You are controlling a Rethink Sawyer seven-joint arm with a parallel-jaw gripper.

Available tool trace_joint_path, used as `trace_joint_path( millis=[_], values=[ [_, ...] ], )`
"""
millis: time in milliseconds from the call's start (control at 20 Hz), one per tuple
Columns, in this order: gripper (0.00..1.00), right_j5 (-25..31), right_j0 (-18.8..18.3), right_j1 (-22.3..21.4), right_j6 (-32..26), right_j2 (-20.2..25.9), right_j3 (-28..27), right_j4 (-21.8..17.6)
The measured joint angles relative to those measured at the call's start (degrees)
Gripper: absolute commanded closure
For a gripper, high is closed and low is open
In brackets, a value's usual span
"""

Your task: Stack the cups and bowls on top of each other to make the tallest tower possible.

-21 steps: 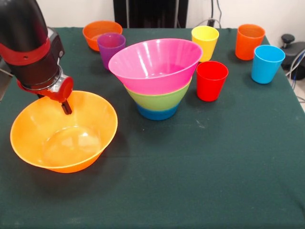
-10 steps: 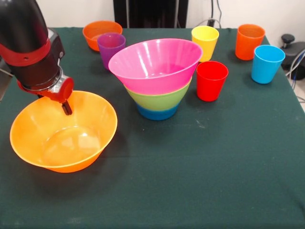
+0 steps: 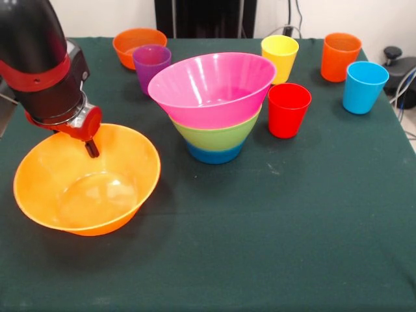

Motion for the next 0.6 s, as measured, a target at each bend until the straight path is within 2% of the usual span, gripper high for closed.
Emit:
trace_joint_path(
  millis=[50,100,600],
  values=[
    [1.00,0.01,0.01,0.00,-0.01,0.09,-0.22,-0.04],
    [0.00,0.01,0.02,0.01,-0.01,0.18,-0.44,-0.08],
    [0.00,0.01,0.04,1.20,-0.01,0.19,-0.75,-0.10]
  ],
)
